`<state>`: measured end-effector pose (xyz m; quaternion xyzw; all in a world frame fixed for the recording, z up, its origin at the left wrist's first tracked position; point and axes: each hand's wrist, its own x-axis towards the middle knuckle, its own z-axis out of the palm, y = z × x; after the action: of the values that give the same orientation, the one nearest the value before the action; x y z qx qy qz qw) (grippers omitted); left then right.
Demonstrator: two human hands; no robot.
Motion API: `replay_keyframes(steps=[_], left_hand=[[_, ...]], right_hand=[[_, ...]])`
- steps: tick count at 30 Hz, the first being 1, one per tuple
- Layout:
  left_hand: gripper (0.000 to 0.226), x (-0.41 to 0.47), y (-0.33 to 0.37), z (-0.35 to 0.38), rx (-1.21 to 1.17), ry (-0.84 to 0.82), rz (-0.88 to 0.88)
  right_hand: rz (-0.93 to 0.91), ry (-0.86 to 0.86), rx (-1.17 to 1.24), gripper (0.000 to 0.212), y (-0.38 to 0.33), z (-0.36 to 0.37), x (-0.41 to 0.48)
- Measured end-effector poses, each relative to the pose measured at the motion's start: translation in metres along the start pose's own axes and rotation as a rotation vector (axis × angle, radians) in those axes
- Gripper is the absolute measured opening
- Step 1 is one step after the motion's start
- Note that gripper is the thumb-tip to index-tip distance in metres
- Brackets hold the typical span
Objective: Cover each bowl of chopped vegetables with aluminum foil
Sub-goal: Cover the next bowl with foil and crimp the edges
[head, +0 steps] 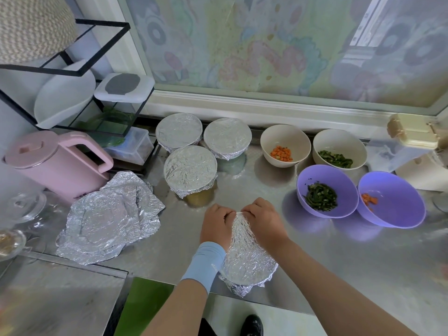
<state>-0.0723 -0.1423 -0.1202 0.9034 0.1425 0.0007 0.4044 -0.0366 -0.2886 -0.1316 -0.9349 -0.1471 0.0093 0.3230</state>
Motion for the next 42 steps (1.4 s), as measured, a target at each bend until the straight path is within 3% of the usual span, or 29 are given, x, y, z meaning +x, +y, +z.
replay_keyframes(steps=[3,7,12,16,23,26,32,37,42], left_hand=[[0.019,-0.008,0.003,0.003,0.036,0.049,-0.037],[0.021,-0.019,0.003,0.003,0.107,0.118,-0.083],[0.024,-0.01,0.007,-0.001,0.106,0.032,0.084],[0.023,-0.005,0.005,0.002,0.071,0.01,0.081],[0.026,-0.01,0.006,0.003,0.131,0.053,0.006],[0.024,-0.013,0.008,0.001,0.185,0.063,0.035],[0.021,-0.003,0.011,0.004,0.117,-0.053,0.12],[0.02,-0.004,0.009,0.006,0.083,-0.033,0.081],[0.022,-0.013,0.012,0.007,0.111,0.044,-0.006]], right_hand=[[-0.045,-0.031,-0.007,0.01,-0.002,-0.002,0.004],[-0.06,0.079,-0.085,0.008,-0.001,-0.004,-0.002],[-0.006,0.129,-0.074,0.03,0.001,-0.001,-0.013],[0.05,0.077,-0.022,0.012,0.0,-0.003,-0.011],[-0.002,-0.036,0.02,0.01,-0.002,-0.011,-0.002],[-0.045,0.007,-0.043,0.009,-0.002,-0.01,-0.003],[0.051,0.084,-0.048,0.01,0.003,-0.007,-0.014],[0.109,0.036,0.032,0.012,0.004,-0.008,-0.012],[-0.006,0.03,-0.017,0.007,0.002,-0.012,-0.006]])
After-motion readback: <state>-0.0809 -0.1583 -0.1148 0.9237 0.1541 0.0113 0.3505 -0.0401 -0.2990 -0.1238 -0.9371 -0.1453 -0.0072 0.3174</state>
